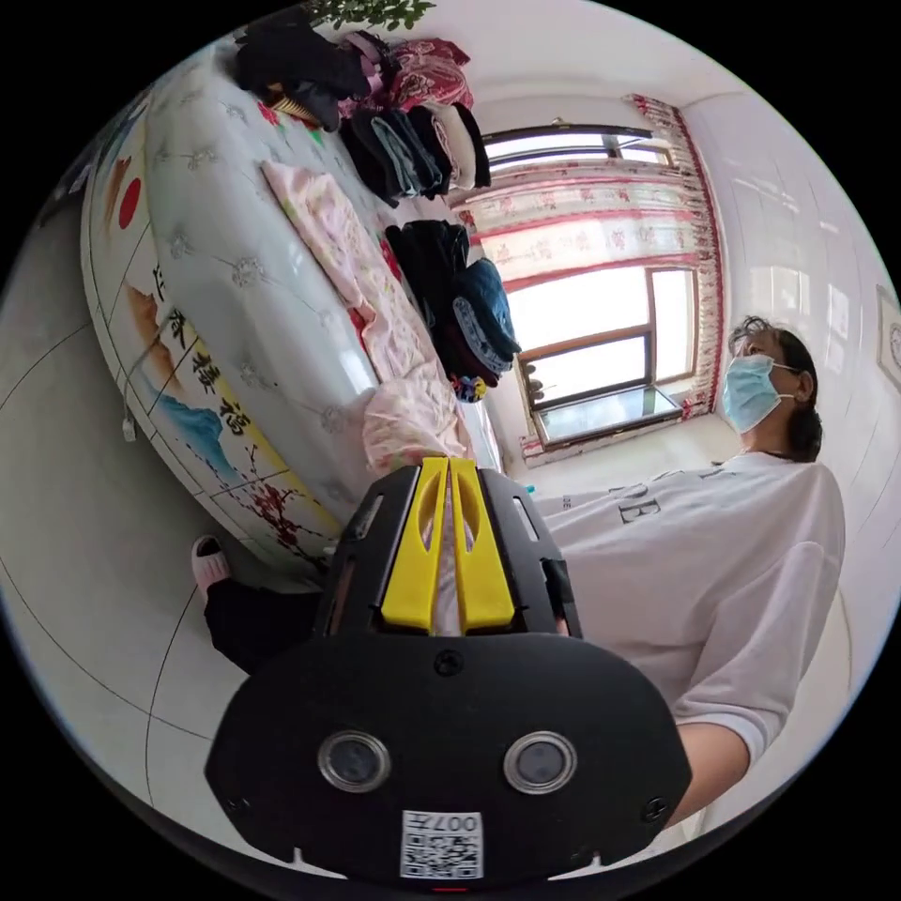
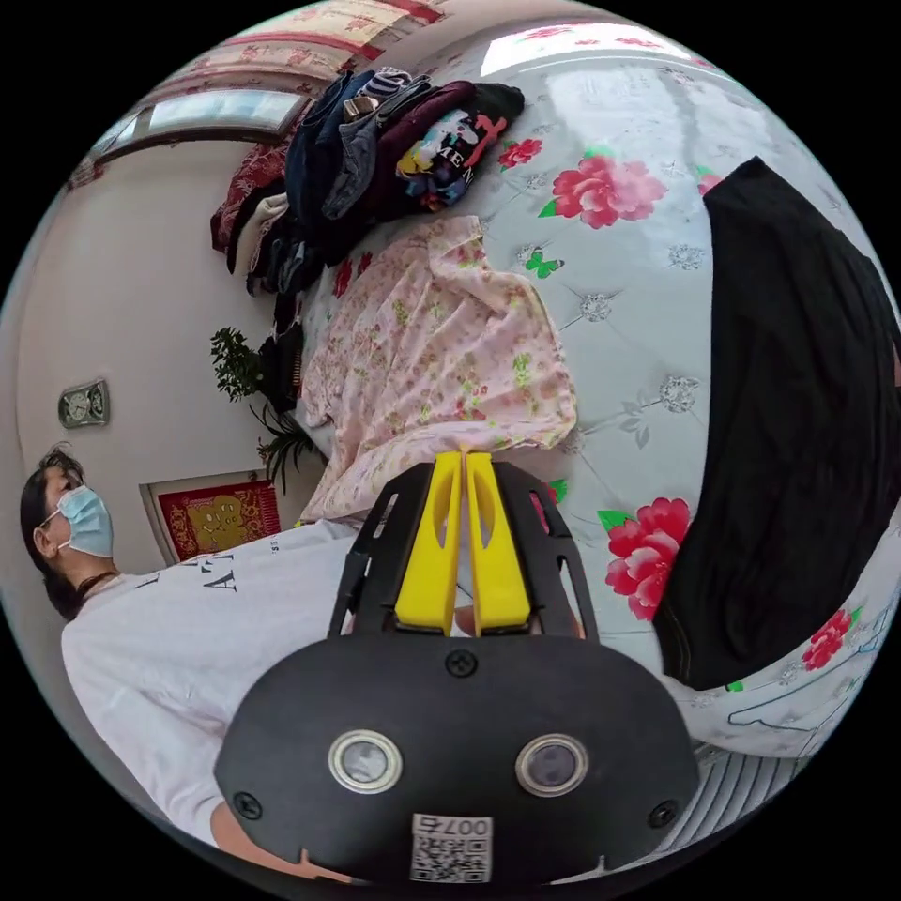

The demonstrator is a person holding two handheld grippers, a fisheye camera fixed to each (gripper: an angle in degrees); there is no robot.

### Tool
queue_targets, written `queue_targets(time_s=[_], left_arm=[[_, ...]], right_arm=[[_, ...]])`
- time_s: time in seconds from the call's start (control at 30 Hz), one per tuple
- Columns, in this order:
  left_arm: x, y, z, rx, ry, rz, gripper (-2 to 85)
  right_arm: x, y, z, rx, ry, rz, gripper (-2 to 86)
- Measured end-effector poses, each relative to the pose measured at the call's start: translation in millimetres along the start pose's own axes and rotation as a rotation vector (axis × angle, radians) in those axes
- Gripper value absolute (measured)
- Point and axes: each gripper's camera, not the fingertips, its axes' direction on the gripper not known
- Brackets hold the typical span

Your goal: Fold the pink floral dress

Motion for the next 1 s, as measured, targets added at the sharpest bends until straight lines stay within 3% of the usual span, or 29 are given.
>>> queue_targets(time_s=[0.1, 0.2, 0.27, 0.4, 0.53, 0.7, 0.83, 1.0], left_arm=[[-27.6, -52.1, 18.1, 0.124, 0.085, -0.001, -1.0], [-10.1, -141.7, 38.3, 0.220, 0.146, 0.065, -1.0], [40.6, -197.0, 39.5, 0.278, 0.179, 0.152, -1.0], [242.9, -262.9, -0.8, 0.431, 0.341, 0.404, -1.0], [469.3, -199.4, -61.1, 0.551, 0.256, 0.786, -1.0], [624.9, -52.8, -94.5, 0.657, 0.185, 1.017, -1.0], [673.0, 78.5, -100.7, 0.732, 0.088, 1.141, -1.0], [645.8, 183.4, -87.1, 0.704, -0.021, 1.095, -1.0]], right_arm=[[-29.3, -62.8, 16.7, 0.046, -0.141, -0.004, -0.3], [-121.8, -141.7, 12.0, 0.140, -0.281, -0.121, -0.3], [-209.3, -175.1, -19.7, 0.224, -0.362, -0.265, -0.3], [-429.3, -159.4, -184.9, 0.516, -0.450, -0.644, -0.3], [-545.3, -38.9, -367.4, 0.833, -0.562, -0.911, -0.3], [-572.8, 101.6, -492.1, 0.956, -0.652, -1.123, -0.3], [-547.5, 187.7, -543.6, 0.915, -0.707, -1.270, -0.3], [-487.0, 253.6, -540.4, 0.801, -0.671, -1.343, -0.3]])
